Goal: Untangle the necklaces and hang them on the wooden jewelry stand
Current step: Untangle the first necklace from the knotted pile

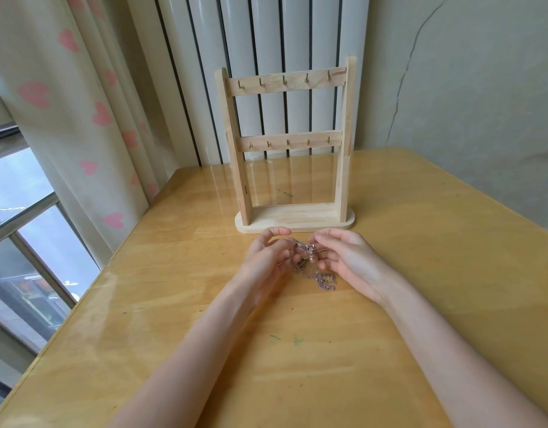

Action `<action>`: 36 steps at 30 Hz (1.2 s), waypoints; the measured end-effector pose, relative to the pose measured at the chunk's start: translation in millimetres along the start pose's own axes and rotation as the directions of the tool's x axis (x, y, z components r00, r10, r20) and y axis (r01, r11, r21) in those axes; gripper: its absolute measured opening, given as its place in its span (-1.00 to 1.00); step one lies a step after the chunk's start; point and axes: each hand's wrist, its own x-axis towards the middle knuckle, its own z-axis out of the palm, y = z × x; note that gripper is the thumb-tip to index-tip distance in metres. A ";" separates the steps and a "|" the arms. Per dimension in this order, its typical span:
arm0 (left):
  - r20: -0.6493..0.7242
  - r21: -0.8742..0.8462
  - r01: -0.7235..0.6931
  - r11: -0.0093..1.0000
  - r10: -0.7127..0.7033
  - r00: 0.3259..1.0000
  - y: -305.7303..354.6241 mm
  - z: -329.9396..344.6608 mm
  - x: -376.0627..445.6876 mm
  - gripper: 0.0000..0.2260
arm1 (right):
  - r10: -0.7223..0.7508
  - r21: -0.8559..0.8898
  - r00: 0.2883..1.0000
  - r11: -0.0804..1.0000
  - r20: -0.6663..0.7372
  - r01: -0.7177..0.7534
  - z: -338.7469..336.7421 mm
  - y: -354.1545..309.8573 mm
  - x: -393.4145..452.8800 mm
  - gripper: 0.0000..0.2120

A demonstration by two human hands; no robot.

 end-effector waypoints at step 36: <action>0.218 0.440 -0.335 0.833 0.263 0.940 6.5 6.7 -12.6 -0.88 | 0.132 -0.148 0.977 0.983 0.167 -0.108 -1.4 -9.1 -9.0 -0.91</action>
